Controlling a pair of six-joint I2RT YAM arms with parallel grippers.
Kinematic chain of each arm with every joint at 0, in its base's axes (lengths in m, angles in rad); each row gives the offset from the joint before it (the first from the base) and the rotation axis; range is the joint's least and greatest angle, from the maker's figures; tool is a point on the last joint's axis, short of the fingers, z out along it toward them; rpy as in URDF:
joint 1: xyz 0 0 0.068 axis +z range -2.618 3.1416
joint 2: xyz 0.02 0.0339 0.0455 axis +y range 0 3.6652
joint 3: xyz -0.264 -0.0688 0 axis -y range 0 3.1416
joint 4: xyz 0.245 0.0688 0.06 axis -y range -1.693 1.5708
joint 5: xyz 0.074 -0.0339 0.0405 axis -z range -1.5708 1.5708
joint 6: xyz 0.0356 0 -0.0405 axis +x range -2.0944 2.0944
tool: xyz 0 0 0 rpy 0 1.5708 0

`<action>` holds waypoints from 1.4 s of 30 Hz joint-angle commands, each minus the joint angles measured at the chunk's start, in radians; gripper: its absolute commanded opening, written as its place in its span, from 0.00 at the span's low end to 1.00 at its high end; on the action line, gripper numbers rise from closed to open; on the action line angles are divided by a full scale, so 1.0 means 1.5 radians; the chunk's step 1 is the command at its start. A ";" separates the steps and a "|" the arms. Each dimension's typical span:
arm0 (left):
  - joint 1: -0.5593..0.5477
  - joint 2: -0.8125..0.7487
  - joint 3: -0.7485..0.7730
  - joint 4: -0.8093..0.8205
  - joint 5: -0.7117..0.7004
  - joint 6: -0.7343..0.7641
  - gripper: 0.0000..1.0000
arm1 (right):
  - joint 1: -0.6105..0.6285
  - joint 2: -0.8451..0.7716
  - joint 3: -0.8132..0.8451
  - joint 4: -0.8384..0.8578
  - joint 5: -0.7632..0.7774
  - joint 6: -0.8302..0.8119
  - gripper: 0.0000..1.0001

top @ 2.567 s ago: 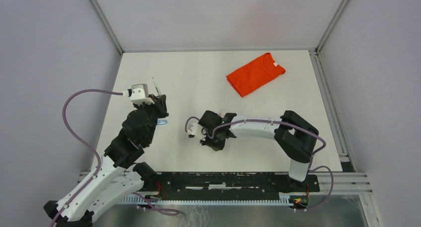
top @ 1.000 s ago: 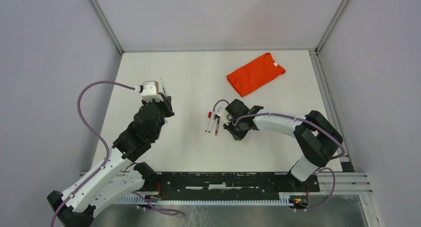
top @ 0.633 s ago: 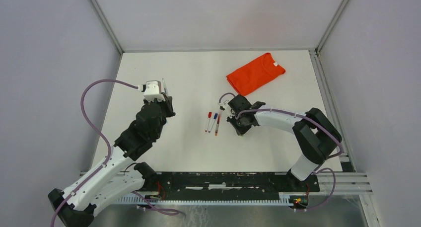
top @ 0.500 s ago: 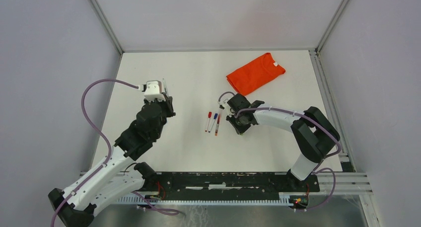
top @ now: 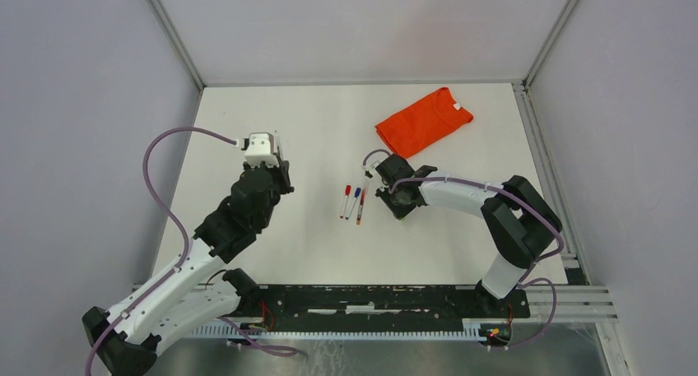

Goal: Insert the pens into the pen caps
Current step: Insert the pen cap onto the pen.

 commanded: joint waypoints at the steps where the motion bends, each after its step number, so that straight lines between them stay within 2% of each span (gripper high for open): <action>1: 0.001 0.010 0.012 0.033 0.029 0.017 0.02 | -0.008 0.021 -0.043 -0.029 0.029 0.001 0.06; 5: 0.001 0.031 0.017 0.062 0.117 0.024 0.02 | -0.047 -0.046 -0.054 0.020 -0.036 0.021 0.00; 13: 0.000 0.137 0.077 0.126 0.297 0.051 0.02 | -0.193 -0.196 -0.150 0.179 -0.258 0.082 0.00; 17: 0.000 0.207 0.119 0.150 0.371 0.055 0.02 | -0.250 -0.276 -0.192 0.253 -0.319 0.133 0.00; 23: -0.001 0.319 0.197 0.204 0.473 0.042 0.02 | -0.298 -0.400 -0.208 0.372 -0.324 0.198 0.00; 30: -0.018 0.400 0.265 0.257 0.514 0.033 0.02 | -0.303 -0.492 -0.209 0.502 -0.267 0.260 0.00; 35: -0.050 0.390 0.239 0.267 0.518 0.075 0.02 | -0.304 -0.531 -0.229 0.607 -0.253 0.306 0.00; 42: -0.115 0.348 0.193 0.267 0.475 0.118 0.02 | -0.304 -0.553 -0.246 0.738 -0.279 0.361 0.00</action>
